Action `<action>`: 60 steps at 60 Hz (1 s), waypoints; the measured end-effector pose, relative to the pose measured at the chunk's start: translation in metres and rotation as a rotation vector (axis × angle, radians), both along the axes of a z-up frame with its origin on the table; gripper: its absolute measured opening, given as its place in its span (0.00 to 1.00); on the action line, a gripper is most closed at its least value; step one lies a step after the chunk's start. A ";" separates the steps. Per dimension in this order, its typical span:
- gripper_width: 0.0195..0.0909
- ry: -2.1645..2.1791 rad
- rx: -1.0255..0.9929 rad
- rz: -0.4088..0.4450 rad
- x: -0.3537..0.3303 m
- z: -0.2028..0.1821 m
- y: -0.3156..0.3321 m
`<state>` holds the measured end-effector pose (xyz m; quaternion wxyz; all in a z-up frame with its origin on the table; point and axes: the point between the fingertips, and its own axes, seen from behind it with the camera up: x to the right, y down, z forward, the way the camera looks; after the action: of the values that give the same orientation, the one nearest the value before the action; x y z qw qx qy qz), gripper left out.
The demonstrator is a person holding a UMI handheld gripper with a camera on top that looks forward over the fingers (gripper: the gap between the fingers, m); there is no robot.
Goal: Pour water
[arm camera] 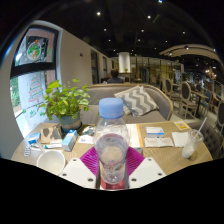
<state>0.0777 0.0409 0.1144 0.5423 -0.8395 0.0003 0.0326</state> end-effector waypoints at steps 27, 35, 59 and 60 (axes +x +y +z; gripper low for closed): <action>0.42 -0.003 -0.023 -0.033 -0.006 -0.035 -0.009; 0.87 0.004 -0.094 -0.061 -0.003 -0.030 -0.023; 0.92 0.029 -0.228 -0.155 -0.020 0.068 -0.163; 0.92 0.026 -0.233 -0.156 -0.019 0.072 -0.170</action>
<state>0.0582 -0.1286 0.1863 0.4421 -0.8937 0.0761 0.0010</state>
